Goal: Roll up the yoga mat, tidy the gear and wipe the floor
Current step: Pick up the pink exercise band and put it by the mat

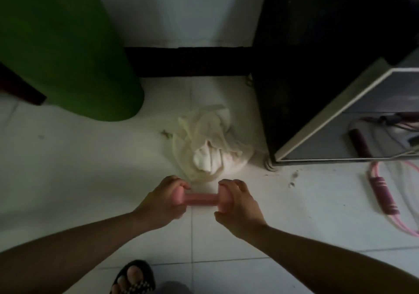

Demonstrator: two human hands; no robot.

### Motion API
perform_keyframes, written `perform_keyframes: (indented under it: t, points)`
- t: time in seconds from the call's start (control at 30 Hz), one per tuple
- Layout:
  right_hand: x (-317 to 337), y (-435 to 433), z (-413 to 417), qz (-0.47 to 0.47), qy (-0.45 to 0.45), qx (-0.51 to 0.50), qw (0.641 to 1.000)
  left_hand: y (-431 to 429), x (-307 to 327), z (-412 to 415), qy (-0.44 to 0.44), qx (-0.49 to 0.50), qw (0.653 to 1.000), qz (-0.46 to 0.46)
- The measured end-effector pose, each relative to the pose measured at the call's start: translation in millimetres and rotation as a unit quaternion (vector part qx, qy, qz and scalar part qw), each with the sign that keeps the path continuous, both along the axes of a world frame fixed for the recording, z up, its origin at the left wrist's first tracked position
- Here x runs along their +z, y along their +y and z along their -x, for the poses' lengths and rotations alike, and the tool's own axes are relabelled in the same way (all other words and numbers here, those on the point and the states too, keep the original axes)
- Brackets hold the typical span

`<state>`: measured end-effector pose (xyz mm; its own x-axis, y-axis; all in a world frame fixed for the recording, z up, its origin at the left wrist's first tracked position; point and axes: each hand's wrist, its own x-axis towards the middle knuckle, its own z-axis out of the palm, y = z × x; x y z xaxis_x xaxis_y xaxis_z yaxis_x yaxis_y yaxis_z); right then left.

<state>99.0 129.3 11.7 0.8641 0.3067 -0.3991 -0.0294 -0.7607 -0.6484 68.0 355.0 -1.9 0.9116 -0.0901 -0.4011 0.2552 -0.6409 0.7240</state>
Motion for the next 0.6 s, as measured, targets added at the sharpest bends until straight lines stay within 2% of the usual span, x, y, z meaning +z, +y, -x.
perform_keyframes:
  t: [0.37, 0.47, 0.6]
  points:
    - [-23.7, 96.9, -15.9, -0.030, -0.019, 0.037, 0.999, 89.6, -20.2, 11.5, -0.074, 0.080, 0.994, -0.019]
    - [-25.9, 117.3, -28.6, -0.075, -0.021, 0.030, 0.997, 101.9, -22.6, 9.3, -0.105, 0.149, 0.983, -0.015]
    - [-26.6, 140.5, -50.2, -0.092, -0.040, 0.052, 0.994, 105.5, -18.8, 0.0, -0.111, 0.308, 0.945, -0.011]
